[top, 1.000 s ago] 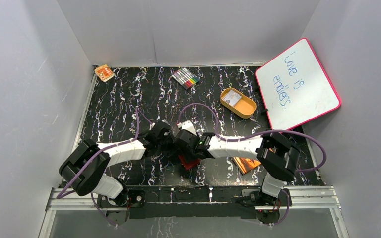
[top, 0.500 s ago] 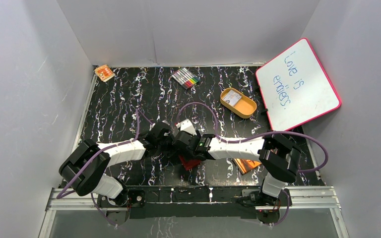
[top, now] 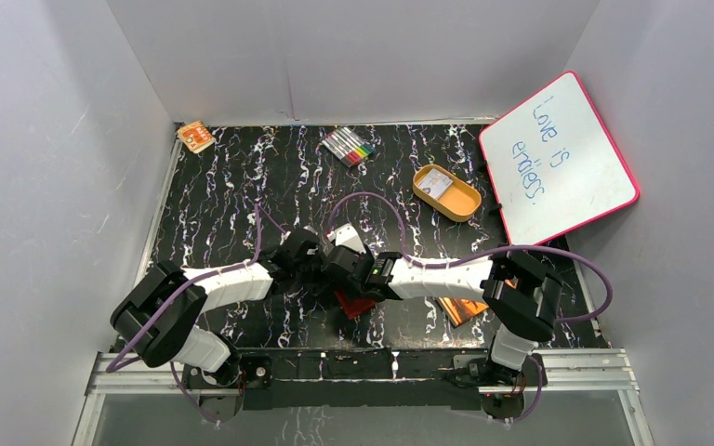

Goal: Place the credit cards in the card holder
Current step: Open the card holder at the center of the board.

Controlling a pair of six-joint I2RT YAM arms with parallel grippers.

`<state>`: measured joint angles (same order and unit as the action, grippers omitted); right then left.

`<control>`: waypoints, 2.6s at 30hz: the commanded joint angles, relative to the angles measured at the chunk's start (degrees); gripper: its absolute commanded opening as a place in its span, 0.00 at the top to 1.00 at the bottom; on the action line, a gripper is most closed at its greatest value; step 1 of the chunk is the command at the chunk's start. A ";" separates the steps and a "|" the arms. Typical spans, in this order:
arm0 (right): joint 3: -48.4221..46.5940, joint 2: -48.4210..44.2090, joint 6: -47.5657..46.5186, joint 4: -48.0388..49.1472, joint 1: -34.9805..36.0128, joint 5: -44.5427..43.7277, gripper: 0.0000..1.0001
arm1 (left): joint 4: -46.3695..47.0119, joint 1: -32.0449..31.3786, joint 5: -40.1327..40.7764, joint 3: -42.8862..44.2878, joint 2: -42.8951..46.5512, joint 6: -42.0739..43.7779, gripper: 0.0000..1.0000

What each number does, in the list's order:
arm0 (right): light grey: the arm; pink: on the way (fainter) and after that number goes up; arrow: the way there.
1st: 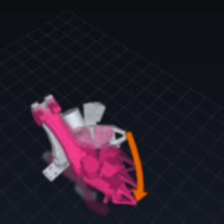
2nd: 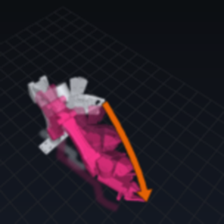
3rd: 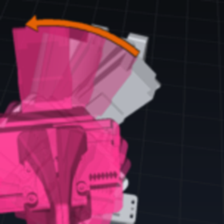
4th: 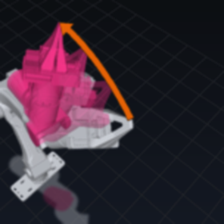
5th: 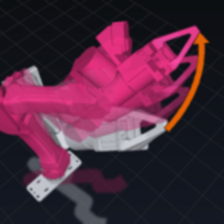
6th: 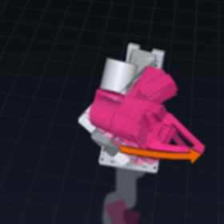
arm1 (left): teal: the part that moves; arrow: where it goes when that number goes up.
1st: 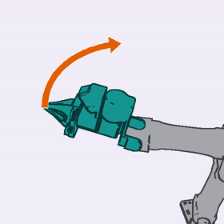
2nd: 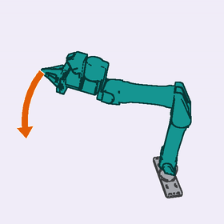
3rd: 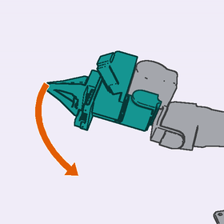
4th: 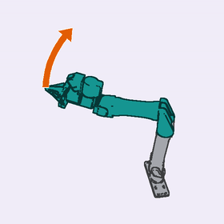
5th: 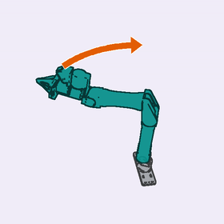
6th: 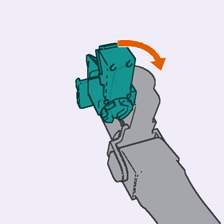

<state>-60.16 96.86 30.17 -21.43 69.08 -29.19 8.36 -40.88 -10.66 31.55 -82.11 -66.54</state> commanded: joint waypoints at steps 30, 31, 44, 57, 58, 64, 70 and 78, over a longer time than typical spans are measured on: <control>4.14 -0.84 0.32 4.23 0.62 3.12 0.39 | -5.21 -0.25 0.30 1.90 4.94 1.38 0.92; 3.97 -1.12 0.37 4.16 0.62 3.21 0.39 | -5.46 -0.23 0.30 2.37 5.06 1.55 0.90; 1.52 -5.51 0.83 2.14 0.62 4.97 0.34 | -10.08 -0.20 0.75 7.03 6.65 3.66 0.76; 3.12 -8.16 -0.94 4.80 0.68 9.06 0.40 | -8.63 -0.13 1.49 6.50 1.82 4.62 0.90; 3.14 -7.92 -1.03 4.88 0.64 9.33 0.42 | -8.62 -0.16 1.58 6.38 1.52 4.60 0.92; 2.78 -6.04 -1.17 5.31 0.66 9.34 0.45 | -8.63 -0.13 1.77 5.05 0.81 4.32 0.99; 1.55 -5.43 -2.14 5.87 0.72 8.22 0.44 | -8.69 -0.16 2.12 4.90 1.83 4.36 1.00; 0.67 -4.76 -2.84 6.11 0.79 8.44 0.44 | -11.27 0.81 4.66 4.45 4.71 4.76 1.00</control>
<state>-56.80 91.61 28.25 -17.87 69.49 -21.28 -1.85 -40.95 -7.92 36.21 -80.23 -61.73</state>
